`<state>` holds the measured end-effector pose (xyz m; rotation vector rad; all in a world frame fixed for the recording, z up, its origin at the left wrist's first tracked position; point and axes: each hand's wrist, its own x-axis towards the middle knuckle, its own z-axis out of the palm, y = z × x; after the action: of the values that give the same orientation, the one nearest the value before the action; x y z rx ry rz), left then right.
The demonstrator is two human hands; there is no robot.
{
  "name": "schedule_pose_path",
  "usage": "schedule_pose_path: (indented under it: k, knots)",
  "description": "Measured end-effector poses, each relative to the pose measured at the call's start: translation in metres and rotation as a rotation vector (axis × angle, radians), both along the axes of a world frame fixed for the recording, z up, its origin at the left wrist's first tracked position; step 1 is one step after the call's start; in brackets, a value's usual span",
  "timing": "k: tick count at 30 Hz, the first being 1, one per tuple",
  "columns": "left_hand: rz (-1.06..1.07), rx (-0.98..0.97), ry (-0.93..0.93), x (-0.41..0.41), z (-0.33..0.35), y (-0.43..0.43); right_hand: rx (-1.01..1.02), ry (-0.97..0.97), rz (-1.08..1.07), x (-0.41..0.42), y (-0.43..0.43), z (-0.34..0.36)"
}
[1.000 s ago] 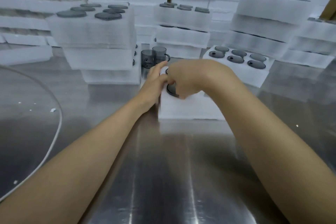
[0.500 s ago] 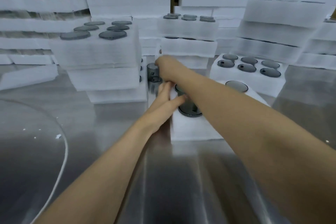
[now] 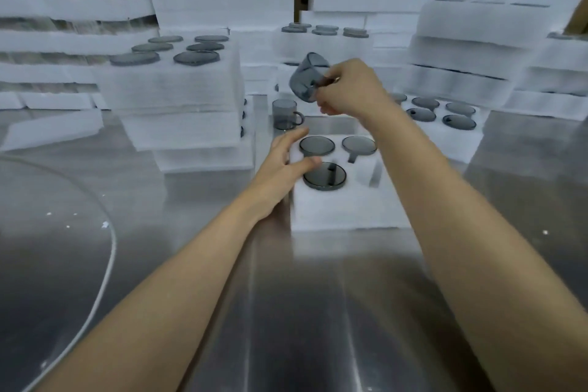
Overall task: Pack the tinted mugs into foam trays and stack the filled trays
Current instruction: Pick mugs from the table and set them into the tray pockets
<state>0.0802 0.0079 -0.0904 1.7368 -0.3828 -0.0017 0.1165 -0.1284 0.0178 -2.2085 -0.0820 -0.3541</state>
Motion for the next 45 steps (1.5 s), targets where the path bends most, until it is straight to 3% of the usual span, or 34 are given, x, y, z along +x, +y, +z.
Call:
schedule_pose_path:
  k: [2, 7, 16, 21, 29, 45]
  knots:
    - [0.014, 0.001, -0.001, -0.003, 0.001, -0.001, 0.092, 0.057, 0.022, -0.036, -0.034, 0.014]
    - [0.036, -0.063, 0.084, -0.004, 0.004, -0.002, -0.138, 0.123, -0.179, -0.082, -0.085, 0.040]
    - [0.015, -0.131, 0.105, 0.004, -0.002, 0.001, -0.480, 0.202, 0.052, -0.079, -0.093, 0.034]
    - [0.014, -0.117, 0.108, 0.004, -0.002, 0.001, -0.481, 0.124, 0.150, -0.075, -0.093, 0.033]
    - [0.016, -0.118, 0.106, 0.006, -0.004, 0.000, -0.524, 0.211, 0.302, -0.070, -0.080, 0.027]
    - [0.023, -0.108, 0.097, 0.008, -0.005, 0.000, -0.605, 0.310, 0.307, -0.062, -0.064, 0.011]
